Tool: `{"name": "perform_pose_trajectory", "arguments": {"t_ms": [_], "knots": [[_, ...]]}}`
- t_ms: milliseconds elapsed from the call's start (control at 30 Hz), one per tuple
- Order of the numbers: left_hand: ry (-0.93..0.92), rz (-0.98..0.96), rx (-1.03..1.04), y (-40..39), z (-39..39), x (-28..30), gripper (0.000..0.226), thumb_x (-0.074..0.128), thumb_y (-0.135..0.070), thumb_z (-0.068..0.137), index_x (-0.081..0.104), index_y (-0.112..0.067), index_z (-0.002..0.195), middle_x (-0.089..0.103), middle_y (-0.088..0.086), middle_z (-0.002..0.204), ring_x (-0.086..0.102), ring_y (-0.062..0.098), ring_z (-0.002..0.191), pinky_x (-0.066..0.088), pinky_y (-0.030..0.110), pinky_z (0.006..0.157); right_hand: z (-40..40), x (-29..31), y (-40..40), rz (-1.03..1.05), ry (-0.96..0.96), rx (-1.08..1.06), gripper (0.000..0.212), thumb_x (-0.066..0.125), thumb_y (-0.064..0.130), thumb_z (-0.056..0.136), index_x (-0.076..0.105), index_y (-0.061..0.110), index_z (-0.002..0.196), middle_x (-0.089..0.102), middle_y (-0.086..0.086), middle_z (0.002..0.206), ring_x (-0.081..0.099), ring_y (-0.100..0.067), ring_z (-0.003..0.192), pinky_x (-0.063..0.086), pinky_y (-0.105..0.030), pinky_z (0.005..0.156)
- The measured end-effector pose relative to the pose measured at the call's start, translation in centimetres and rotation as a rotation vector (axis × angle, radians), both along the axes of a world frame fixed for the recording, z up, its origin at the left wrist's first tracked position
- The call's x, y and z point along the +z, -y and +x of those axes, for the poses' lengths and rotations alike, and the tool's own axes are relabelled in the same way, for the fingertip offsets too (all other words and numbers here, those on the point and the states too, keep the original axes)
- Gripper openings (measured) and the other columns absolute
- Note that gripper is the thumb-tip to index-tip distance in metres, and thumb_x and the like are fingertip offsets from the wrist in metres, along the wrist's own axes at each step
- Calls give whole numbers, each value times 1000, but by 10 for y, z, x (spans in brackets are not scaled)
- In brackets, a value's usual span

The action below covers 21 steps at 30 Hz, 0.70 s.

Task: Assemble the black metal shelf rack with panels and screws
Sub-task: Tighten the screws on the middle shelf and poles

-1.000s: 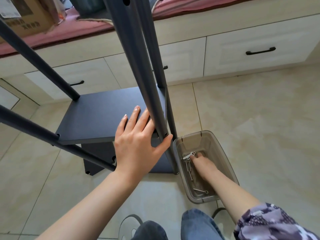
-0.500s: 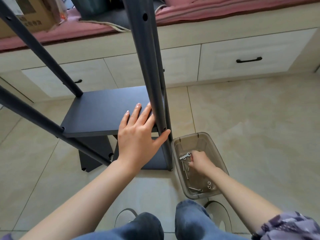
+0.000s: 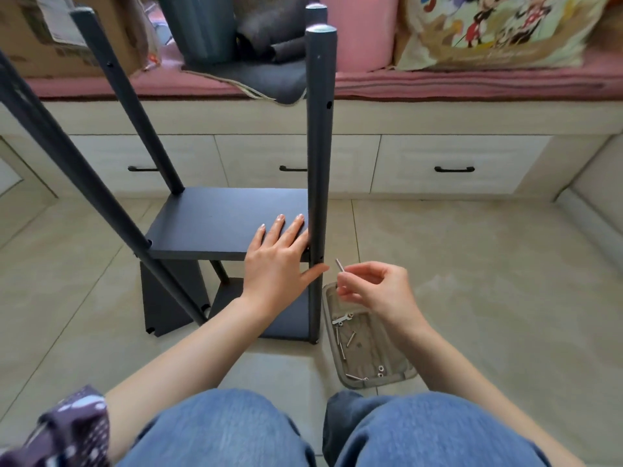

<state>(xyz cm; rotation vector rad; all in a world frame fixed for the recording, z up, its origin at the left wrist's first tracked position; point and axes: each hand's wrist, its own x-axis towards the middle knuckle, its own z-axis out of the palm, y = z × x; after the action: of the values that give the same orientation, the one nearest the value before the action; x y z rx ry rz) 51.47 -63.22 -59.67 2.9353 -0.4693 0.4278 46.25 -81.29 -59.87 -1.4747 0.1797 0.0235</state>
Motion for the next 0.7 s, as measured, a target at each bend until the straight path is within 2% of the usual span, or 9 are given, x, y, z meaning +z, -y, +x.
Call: {"name": "perform_pose_trajectory", "arguments": {"t_ms": [300, 533, 700], "knots": [[83, -42, -13, -1, 1, -5, 73, 53, -66, 88, 48, -26, 148, 48, 2, 153, 40, 33, 144, 33, 53, 116, 10, 4, -16, -144, 61, 8, 8, 79, 8, 80, 73, 6, 85, 74, -10, 71, 72, -24, 63, 58, -29, 61], [79, -43, -20, -1, 3, -8, 72, 57, -64, 90, 44, -27, 151, 42, 0, 158, 34, 31, 147, 27, 50, 120, 12, -2, -16, -184, 86, 20, 5, 79, 9, 80, 75, 11, 82, 74, -8, 71, 73, -22, 63, 57, -26, 60], [98, -42, -29, -2, 2, -9, 72, 56, -64, 91, 44, -26, 151, 43, 1, 157, 36, 32, 147, 28, 50, 119, 14, -2, -15, -172, 97, 6, 5, 79, 8, 80, 75, 10, 82, 75, -9, 72, 73, -25, 65, 58, -28, 62]]}}
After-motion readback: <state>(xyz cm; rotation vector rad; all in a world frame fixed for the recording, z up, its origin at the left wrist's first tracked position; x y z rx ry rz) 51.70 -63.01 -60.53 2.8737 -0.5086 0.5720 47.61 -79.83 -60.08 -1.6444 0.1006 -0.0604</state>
